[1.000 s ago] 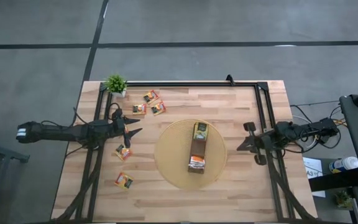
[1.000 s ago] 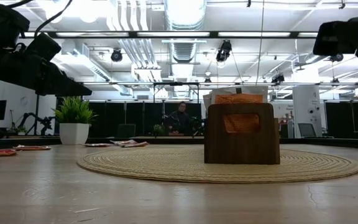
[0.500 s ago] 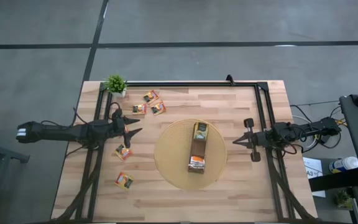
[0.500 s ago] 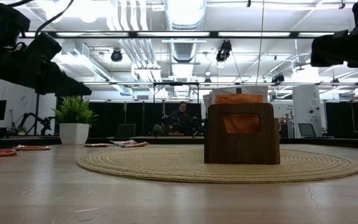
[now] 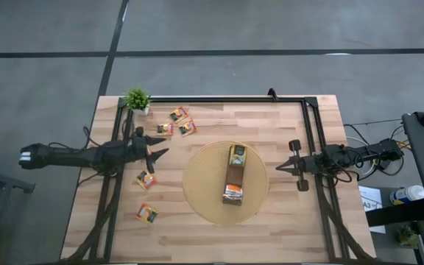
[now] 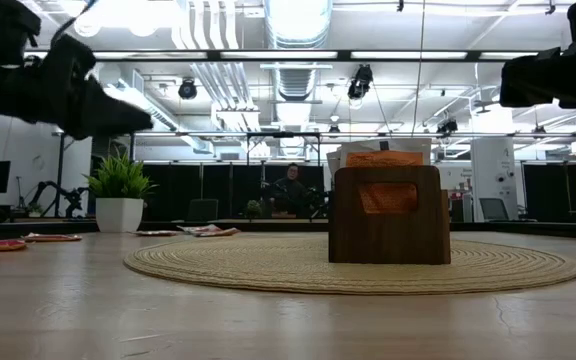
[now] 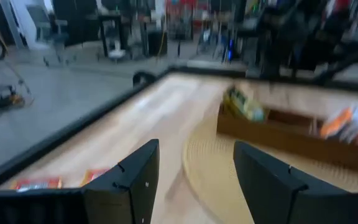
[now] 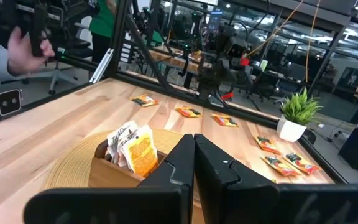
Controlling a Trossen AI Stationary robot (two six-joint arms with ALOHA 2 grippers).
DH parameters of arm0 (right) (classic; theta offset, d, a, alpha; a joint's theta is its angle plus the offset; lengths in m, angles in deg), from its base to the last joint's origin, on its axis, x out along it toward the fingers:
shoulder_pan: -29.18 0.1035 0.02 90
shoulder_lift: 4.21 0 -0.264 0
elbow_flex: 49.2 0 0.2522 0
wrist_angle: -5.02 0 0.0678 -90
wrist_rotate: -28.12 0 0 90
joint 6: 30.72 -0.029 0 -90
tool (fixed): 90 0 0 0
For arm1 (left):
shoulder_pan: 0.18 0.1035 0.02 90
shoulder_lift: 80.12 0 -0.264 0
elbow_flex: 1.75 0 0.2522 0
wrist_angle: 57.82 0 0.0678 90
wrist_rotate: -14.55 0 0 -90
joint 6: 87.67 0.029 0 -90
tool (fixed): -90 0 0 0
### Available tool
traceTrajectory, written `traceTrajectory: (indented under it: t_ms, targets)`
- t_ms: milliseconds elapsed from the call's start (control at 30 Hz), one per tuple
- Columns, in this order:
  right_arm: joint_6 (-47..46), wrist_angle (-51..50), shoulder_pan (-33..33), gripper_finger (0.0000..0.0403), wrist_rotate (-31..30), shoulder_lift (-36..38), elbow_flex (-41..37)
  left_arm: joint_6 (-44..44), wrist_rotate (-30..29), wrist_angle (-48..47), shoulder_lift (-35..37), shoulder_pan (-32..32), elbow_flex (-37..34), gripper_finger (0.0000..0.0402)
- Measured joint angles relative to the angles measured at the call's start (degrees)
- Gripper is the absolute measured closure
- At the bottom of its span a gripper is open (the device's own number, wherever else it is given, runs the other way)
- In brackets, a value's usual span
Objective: Pick & Place Tea
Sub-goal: Put the orange tea bag into the middle section of the wooden organizer
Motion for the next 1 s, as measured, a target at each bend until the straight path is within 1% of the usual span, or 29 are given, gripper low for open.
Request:
traceTrajectory:
  t_ms: [133,300,467,533,567,633,867,933,1000]
  targets:
    - [0.0,0.0,0.0,0.0394,0.0,0.0,0.0,0.1,0.0,6.5,0.0,0.0,0.0,0.0199]
    - [0.0,0.0,0.0,0.0394,0.0,0.0,0.0,2.1,0.0,19.1,0.0,0.0,0.0,0.0199]
    - [0.0,0.0,0.0,0.0394,0.0,0.0,0.0,-3.2,0.0,26.2,0.0,0.0,0.1,0.0199]
    - [0.0,0.0,0.0,0.0394,0.0,0.0,0.0,-9.4,0.6,28.0,0.1,0.0,0.1,0.0199]
    - [0.0,0.0,0.0,0.0394,0.0,0.0,0.0,-14.7,2.1,28.0,0.1,0.0,0.1,0.0199]
    - [0.0,0.0,0.0,0.0394,0.0,0.0,0.0,-19.5,6.8,28.3,-0.5,0.0,0.1,0.0199]
    - [0.0,0.0,0.0,0.0394,0.0,0.0,0.0,-26.7,26.1,31.0,-4.3,-0.8,0.1,0.0199]
    - [0.0,0.0,0.0,0.0394,0.0,0.0,0.0,-28.1,30.3,32.6,-6.1,-1.9,0.1,0.0199]
    - [0.0,0.0,0.0,0.0394,0.0,0.0,0.0,-28.3,32.0,33.3,-7.9,-3.6,0.1,0.0199]
